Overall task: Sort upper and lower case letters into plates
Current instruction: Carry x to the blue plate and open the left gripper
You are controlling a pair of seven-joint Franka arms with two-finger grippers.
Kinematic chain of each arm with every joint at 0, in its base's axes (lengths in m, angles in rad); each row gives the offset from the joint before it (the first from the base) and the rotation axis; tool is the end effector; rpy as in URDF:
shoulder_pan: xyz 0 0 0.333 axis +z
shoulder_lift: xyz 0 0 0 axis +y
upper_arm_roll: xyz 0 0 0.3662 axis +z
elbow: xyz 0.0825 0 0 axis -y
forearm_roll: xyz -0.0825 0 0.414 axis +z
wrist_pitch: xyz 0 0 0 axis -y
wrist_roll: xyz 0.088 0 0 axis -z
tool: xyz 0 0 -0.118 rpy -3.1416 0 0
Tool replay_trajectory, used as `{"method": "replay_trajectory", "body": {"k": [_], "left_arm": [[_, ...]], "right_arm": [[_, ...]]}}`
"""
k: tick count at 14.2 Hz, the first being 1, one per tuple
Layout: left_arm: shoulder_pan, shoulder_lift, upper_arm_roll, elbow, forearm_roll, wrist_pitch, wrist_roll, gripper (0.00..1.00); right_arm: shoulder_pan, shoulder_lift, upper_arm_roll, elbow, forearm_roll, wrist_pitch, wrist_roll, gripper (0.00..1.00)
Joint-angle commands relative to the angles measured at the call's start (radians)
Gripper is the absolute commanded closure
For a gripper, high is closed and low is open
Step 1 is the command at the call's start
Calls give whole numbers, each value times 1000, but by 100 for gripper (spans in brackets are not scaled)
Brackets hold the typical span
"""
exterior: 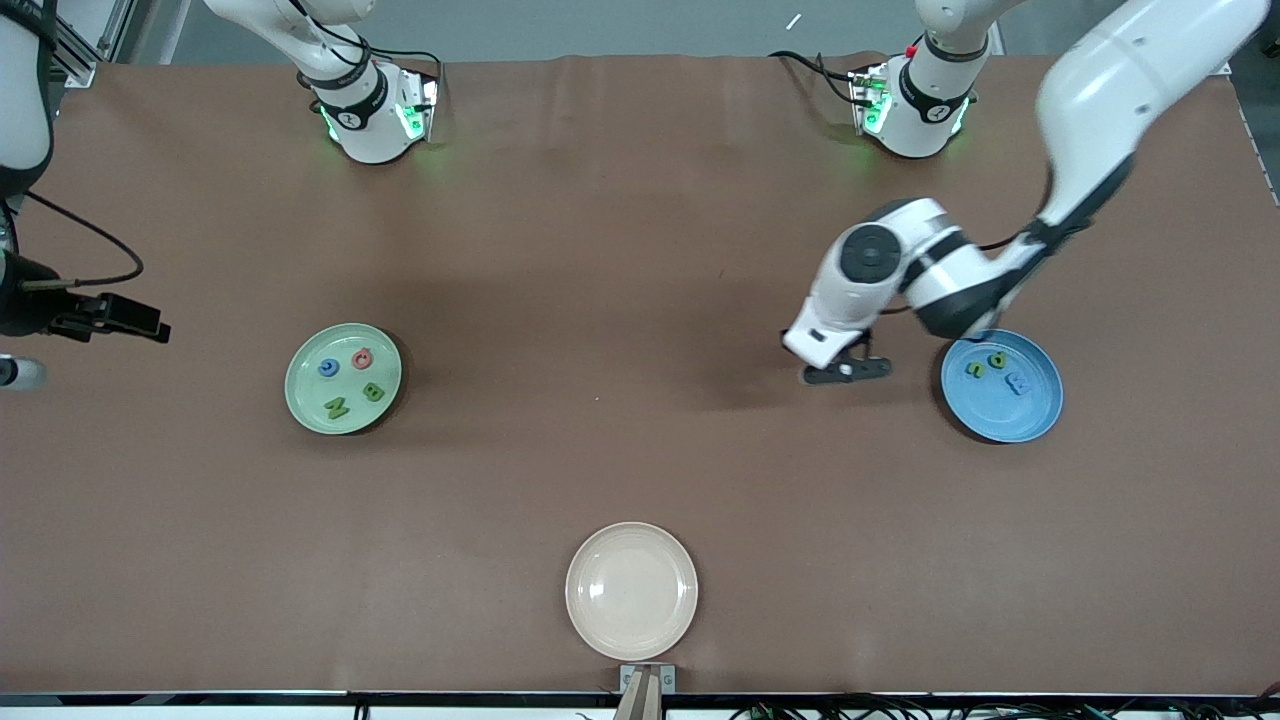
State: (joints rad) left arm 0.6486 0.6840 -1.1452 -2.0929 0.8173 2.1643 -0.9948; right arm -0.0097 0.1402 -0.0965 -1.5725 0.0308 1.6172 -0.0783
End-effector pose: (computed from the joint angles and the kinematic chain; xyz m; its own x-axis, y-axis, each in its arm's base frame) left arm 0.5503 -0.2347 0.2628 0.9991 0.0248 -0.0348 0.0228 -0.9982 -0.0559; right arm 0.6278 -0.0594 0.5817 0.9952 -0.0292 -0.0931 -0.0316 -0.9992 -0.0244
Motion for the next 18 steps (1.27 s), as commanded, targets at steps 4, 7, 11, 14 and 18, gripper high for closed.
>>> {"method": "replay_trajectory", "body": {"k": [4, 7, 11, 14, 18], "left_arm": [[299, -26, -73, -42, 3, -26, 449, 87], [377, -5, -61, -39, 60, -18, 591, 87], [399, 2, 10, -36, 100, 12, 747, 83], [401, 15, 73, -30, 123, 63, 849, 83], [385, 61, 127, 4, 192, 120, 903, 84]], "right_arm": [[14, -123, 3, -146, -25, 47, 25, 0], [56, -149, -25, -143, -40, 24, 60, 0], [36, -142, -25, -83, -43, -26, 48, 0], [34, -139, -25, -8, -43, -101, 49, 0], [10, -145, -28, -6, -31, -141, 49, 0]]}}
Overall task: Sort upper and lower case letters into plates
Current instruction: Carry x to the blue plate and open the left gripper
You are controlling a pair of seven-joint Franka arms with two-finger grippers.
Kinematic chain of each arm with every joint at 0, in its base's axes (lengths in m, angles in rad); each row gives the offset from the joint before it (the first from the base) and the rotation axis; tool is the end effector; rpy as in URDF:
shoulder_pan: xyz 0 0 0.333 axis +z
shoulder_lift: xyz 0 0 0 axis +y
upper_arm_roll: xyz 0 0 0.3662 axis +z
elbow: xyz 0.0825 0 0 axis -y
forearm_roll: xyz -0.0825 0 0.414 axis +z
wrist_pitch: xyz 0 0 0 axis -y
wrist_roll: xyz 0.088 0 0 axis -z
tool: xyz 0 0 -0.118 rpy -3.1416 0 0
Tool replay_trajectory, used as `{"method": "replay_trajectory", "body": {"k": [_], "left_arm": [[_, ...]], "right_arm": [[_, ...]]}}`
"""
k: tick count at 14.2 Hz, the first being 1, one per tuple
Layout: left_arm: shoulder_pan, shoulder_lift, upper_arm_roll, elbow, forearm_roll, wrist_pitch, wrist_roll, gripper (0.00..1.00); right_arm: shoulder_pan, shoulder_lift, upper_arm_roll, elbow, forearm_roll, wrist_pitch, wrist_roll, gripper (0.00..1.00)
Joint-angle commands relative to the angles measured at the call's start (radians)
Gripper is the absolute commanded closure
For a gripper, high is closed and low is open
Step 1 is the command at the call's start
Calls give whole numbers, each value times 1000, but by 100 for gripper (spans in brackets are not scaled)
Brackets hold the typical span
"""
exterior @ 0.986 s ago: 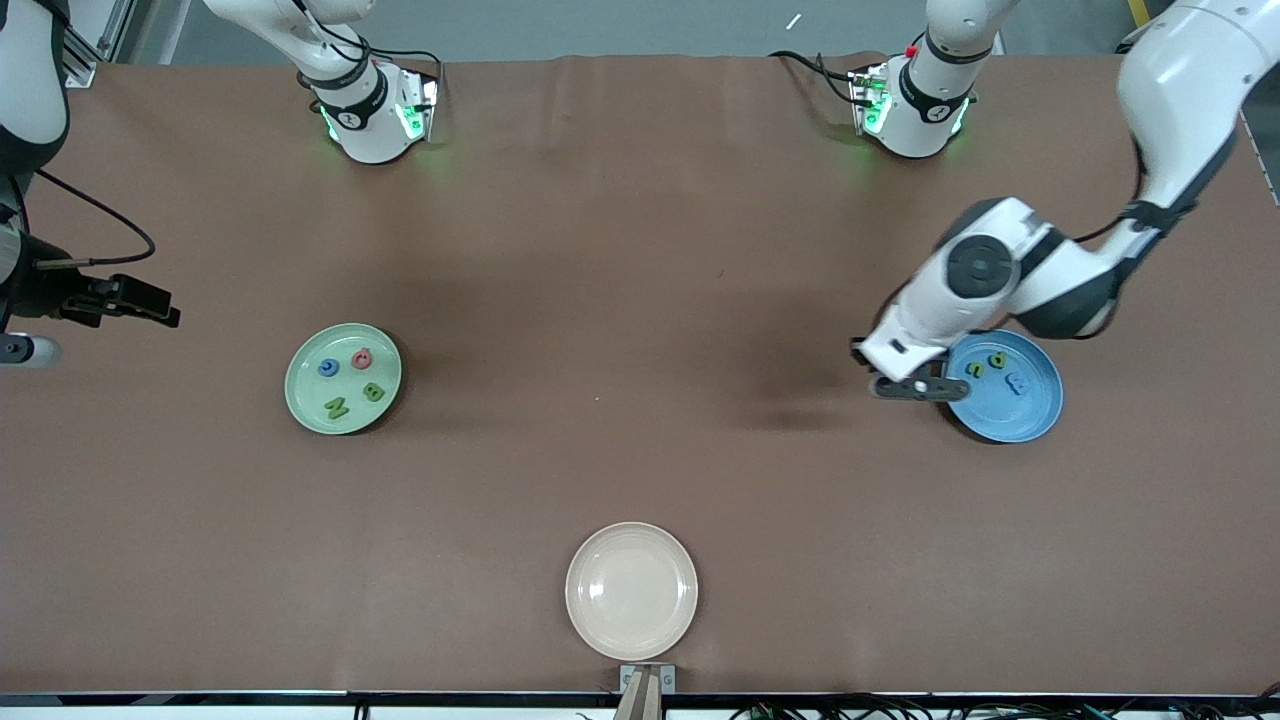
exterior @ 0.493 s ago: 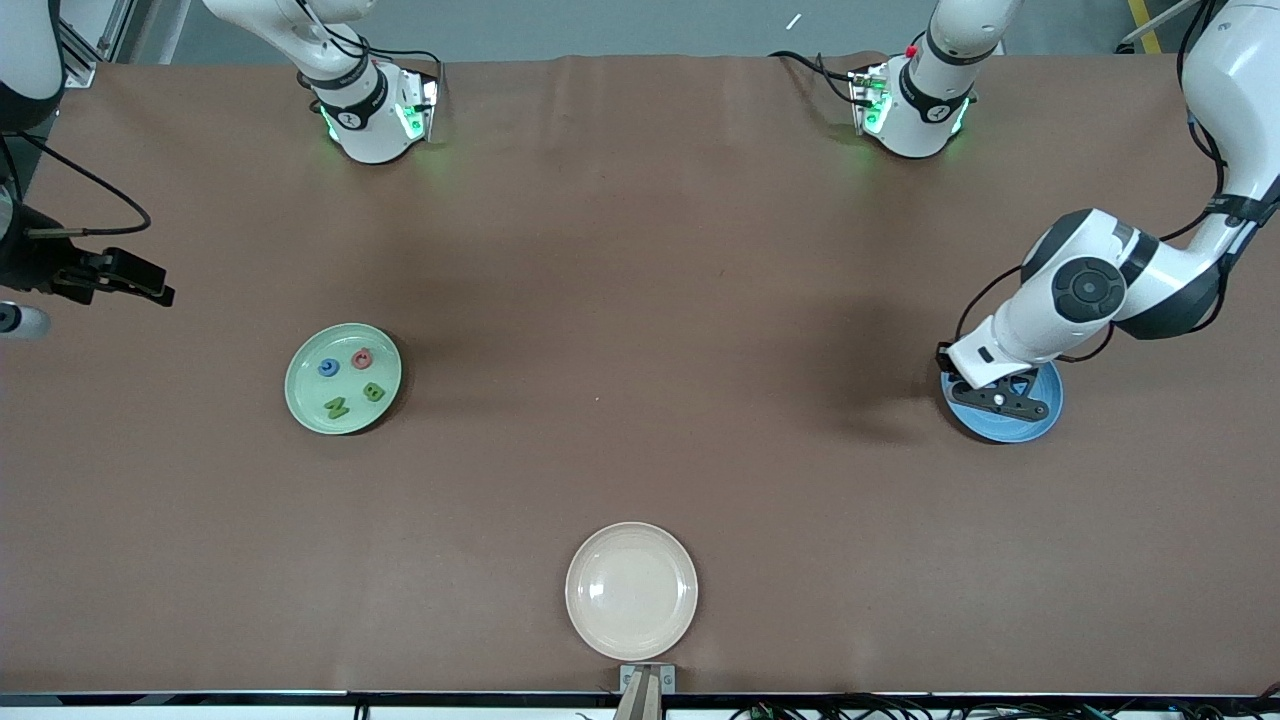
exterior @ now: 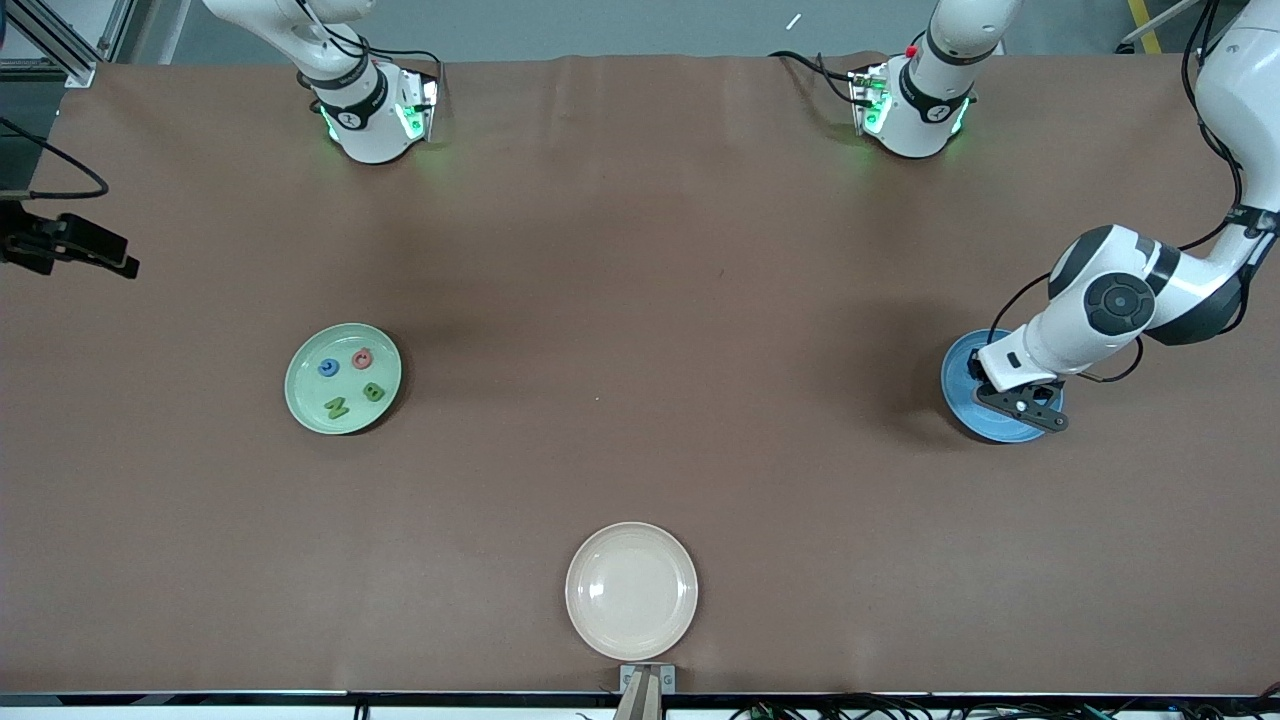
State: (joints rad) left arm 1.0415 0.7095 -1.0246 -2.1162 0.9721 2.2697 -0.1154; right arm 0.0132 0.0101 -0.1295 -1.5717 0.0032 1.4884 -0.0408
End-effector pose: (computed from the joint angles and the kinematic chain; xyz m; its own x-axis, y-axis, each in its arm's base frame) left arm 0.5942 0.0427 0.2169 0.8844 -0.4644 -0.0461 -0.4667 -0.8805 -0.0829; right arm 0.5739 -0.0662 0.6506 0.9929 -0.0748 -0.0930 -0.0756 -0.9971 -0.0057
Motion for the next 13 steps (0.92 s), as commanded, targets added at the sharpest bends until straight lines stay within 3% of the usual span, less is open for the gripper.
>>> {"method": "replay_trajectory", "body": {"k": [1, 5, 6, 7, 8, 9, 10, 11, 13], "left_arm": [[-9, 39, 14, 30, 39, 14, 29, 84], [-29, 48, 41, 33, 45, 17, 31, 83], [-29, 48, 41, 32, 45, 17, 31, 77], [-29, 48, 41, 33, 45, 17, 31, 65], [-29, 48, 41, 33, 45, 17, 31, 39], [-29, 44, 41, 32, 45, 16, 31, 20], [-29, 39, 40, 32, 37, 14, 30, 7], [-29, 39, 38, 32, 34, 14, 25, 1], [-25, 30, 28, 29, 28, 10, 17, 1]], "right_arm": [[-13, -18, 5, -5, -3, -26, 12, 0], [-12, -16, 5, 51, -8, -71, 12, 0], [-13, -13, 4, 58, -8, -76, 10, 0], [-13, -12, 4, 52, -6, -76, 10, 0], [-13, -16, 4, 41, -3, -74, 12, 0], [-13, -19, 5, 30, 0, -74, 12, 0], [-12, -21, 5, 22, 0, -74, 12, 0], [-12, -24, 5, 18, 0, -70, 10, 0], [-10, -27, 5, 15, 0, -66, 10, 0]]}}
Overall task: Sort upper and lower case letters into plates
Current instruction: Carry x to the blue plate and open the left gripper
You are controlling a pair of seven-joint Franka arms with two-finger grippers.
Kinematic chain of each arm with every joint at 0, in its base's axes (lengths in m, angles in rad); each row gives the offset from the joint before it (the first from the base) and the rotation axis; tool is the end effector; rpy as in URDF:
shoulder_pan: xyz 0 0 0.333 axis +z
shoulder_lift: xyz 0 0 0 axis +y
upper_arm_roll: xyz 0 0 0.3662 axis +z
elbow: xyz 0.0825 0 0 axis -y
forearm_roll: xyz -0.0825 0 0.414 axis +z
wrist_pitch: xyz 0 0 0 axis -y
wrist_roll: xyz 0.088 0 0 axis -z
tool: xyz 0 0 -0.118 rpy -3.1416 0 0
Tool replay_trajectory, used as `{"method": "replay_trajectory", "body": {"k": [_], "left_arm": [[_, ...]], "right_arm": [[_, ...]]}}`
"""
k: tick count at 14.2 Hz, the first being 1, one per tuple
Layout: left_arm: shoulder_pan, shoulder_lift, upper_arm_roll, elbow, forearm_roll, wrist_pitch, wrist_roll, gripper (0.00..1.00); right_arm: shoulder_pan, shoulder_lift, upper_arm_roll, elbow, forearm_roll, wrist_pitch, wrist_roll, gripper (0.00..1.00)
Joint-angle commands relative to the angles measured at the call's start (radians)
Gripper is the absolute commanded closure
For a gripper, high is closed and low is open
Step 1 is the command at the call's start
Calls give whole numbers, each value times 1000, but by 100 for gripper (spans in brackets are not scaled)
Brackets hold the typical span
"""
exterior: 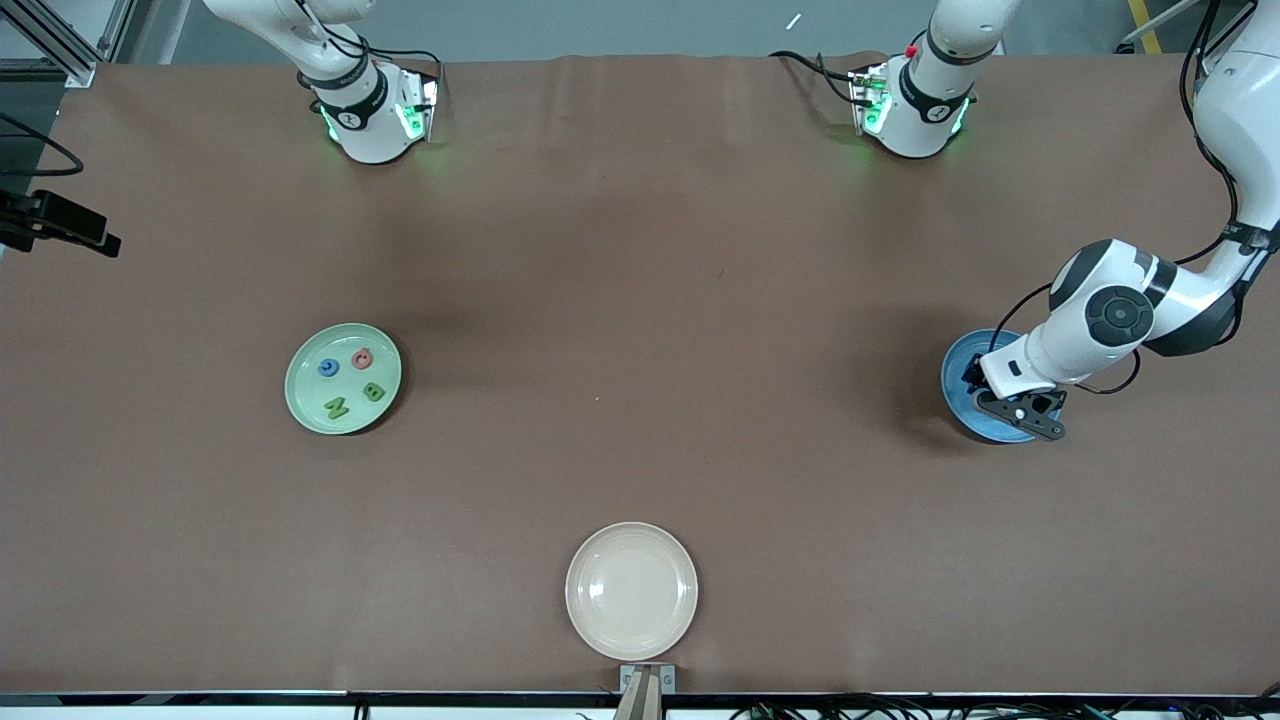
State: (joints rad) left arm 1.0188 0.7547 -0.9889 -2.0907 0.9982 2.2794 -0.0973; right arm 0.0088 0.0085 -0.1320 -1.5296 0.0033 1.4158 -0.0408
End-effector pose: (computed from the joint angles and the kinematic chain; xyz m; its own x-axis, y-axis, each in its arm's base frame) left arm 0.5998 0.0487 0.1981 0.8754 -0.4812 -0.0464 -0.4833 -0.8727 -0.0689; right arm 0.5654 -0.0692 0.6667 0.9893 -0.0810 -0.1217 -0.0825 -0.9966 -0.0071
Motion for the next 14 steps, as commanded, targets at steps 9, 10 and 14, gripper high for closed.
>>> {"method": "replay_trajectory", "body": {"k": [9, 10, 14], "left_arm": [[179, -63, -209, -2, -145, -78, -10, 1], [181, -63, -211, 1, -145, -87, -22, 1], [185, -124, -218, 4, -254, -118, -15, 1]], "right_arm": [[-9, -62, 9, -79, 0, 40, 10, 0], [-9, -62, 9, -83, 0, 41, 10, 0], [-10, -102, 9, -150, 0, 89, 10, 0]]}}
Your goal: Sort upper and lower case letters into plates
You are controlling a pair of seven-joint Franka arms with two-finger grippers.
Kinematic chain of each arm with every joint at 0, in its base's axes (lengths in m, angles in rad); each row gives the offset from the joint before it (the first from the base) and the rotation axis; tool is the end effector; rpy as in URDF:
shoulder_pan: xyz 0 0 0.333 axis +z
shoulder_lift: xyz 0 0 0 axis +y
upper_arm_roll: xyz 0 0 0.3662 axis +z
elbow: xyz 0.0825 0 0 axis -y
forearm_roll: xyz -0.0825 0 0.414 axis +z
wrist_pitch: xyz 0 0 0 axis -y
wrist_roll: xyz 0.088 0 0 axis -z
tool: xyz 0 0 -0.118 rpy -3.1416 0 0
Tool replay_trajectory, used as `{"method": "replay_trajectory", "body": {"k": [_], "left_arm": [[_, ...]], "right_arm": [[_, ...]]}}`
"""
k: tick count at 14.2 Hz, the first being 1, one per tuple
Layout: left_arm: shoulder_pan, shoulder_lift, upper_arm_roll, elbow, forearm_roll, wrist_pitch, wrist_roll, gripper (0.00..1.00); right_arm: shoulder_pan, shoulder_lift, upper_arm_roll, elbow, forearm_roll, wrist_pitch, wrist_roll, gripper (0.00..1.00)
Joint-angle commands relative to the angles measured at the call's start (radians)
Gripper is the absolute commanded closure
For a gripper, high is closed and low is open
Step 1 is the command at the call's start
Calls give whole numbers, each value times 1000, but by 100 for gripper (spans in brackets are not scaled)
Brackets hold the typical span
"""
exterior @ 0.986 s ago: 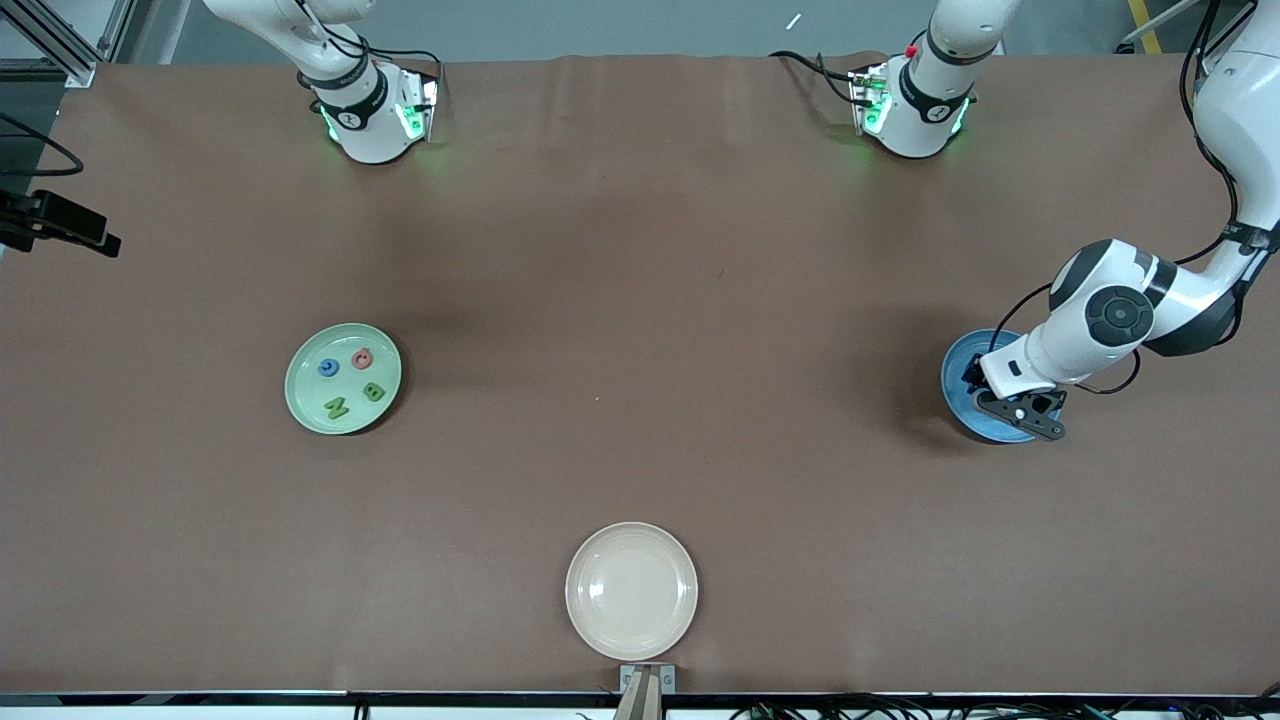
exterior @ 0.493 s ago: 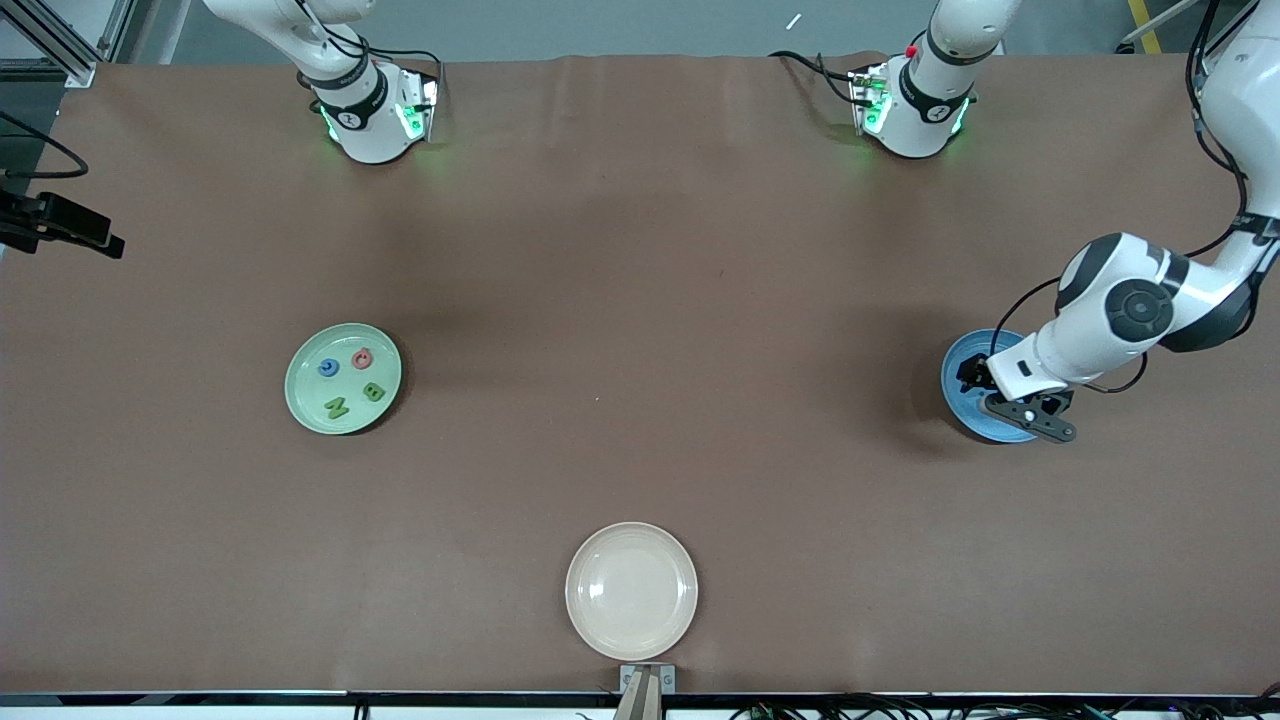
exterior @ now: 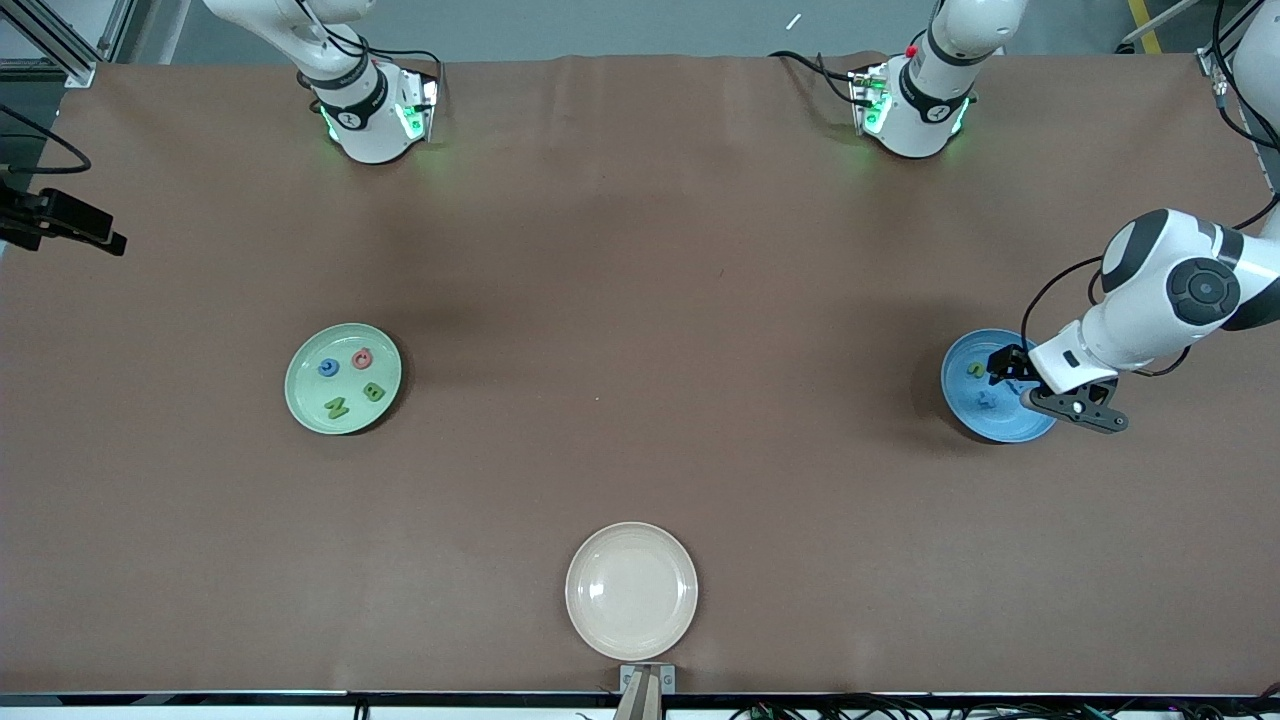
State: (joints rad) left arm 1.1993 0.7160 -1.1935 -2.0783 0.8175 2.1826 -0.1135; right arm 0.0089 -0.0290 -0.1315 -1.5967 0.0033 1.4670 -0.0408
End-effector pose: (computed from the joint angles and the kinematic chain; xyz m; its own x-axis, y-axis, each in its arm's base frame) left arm 0.6026 0.0666 0.2764 0.9441 -0.3295 -0.0071 -0.3293 -0.9440 0.0215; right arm 0.5571 -0.0694 0.6588 0.9917 -0.0803 -0.1004 -0.0818 -0.9966 -0.0112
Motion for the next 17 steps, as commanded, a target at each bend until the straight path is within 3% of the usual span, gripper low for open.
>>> {"method": "replay_trajectory", "body": {"k": [1, 4, 8, 11, 15, 17], "left_arm": [[5, -117, -12, -9, -99, -24, 1, 1], [3, -182, -15, 12, -190, -88, 34, 1], [-29, -188, -14, 145, -270, -289, 98, 1], [-122, -193, 12, 285, -308, -439, 98, 1], [-366, -225, 219, 484, -408, -593, 98, 1], [-522, -335, 419, 488, -510, -592, 104, 1]], "right_arm": [[-10, -65, 9, -85, 0, 41, 10, 0], [-10, -65, 9, -85, 0, 47, 10, 0], [-9, -63, 9, -85, 0, 49, 10, 0], [-10, -63, 9, -85, 0, 49, 10, 0], [-10, -62, 9, -83, 0, 75, 10, 0], [-10, -62, 9, -83, 0, 79, 6, 0]]}}
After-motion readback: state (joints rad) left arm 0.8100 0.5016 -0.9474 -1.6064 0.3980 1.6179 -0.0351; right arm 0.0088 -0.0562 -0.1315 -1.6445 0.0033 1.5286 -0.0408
